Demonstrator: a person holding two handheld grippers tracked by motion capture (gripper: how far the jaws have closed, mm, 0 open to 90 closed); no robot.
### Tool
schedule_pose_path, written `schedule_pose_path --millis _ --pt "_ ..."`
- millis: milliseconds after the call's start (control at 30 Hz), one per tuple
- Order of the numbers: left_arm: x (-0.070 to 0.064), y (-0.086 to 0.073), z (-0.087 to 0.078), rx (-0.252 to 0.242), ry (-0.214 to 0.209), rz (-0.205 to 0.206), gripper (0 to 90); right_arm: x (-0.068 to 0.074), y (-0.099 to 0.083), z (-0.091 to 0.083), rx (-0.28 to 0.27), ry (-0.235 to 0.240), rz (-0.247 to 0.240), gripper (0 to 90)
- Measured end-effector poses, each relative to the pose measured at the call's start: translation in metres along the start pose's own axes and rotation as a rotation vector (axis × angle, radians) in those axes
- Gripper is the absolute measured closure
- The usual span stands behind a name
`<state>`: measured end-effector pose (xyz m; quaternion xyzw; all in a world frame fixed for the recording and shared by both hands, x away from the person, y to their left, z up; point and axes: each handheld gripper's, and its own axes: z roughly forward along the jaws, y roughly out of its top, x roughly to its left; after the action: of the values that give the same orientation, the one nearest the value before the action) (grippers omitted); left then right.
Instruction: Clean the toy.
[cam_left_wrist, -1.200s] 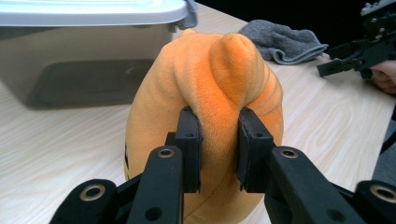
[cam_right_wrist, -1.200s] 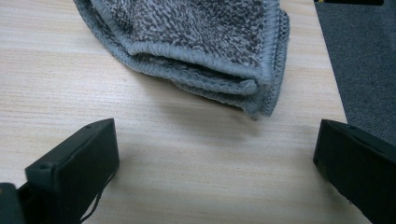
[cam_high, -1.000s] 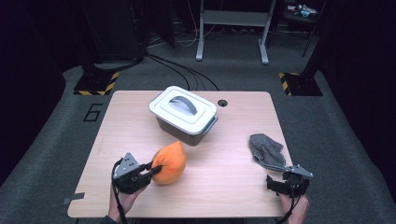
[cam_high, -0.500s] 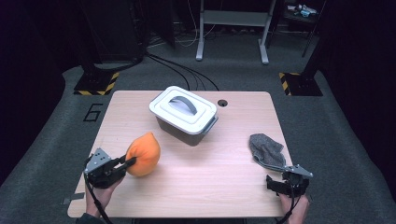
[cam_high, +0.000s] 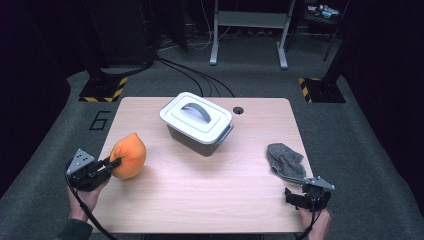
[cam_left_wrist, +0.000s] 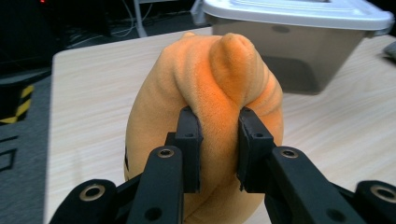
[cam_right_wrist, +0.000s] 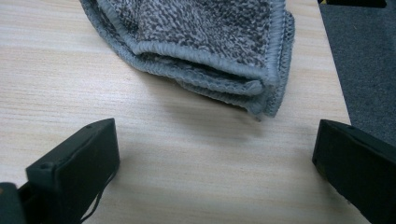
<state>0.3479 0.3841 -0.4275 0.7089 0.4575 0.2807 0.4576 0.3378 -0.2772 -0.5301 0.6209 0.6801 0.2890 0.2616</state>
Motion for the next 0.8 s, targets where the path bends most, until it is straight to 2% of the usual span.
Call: schedule_pose_path --millis 167,300,333,467,533,600,700,800 --pt "0.019 0.009 0.0 0.016 0.046 0.052 73.7 0.0 0.0 0.0 -0.005 0.001 0.0 0.0" --pt "0.029 0.007 0.006 0.016 0.048 0.036 73.5 0.0 0.0 0.0 0.003 0.002 -0.001 0.0" --pt "0.029 0.005 0.01 0.033 0.04 0.029 73.4 0.0 0.0 0.0 0.002 0.002 -0.003 0.0" --pt "0.02 -0.007 0.026 0.099 0.032 0.052 71.8 0.0 0.0 0.0 0.0 0.0 0.001 0.0" --pt "0.013 -0.015 0.031 0.091 0.009 0.047 70.4 0.0 0.0 0.0 0.0 0.0 0.001 0.0" --pt "0.008 -0.017 0.032 0.08 0.007 0.028 67.8 0.0 0.0 0.0 0.0 0.001 0.0 0.0" --pt "0.004 -0.017 0.032 0.088 0.004 0.016 59.3 0.0 0.0 0.0 0.001 0.002 0.0 0.0" --pt "0.002 -0.016 0.031 0.071 0.003 -0.003 48.4 0.0 0.0 0.0 0.001 0.002 0.0 0.0"
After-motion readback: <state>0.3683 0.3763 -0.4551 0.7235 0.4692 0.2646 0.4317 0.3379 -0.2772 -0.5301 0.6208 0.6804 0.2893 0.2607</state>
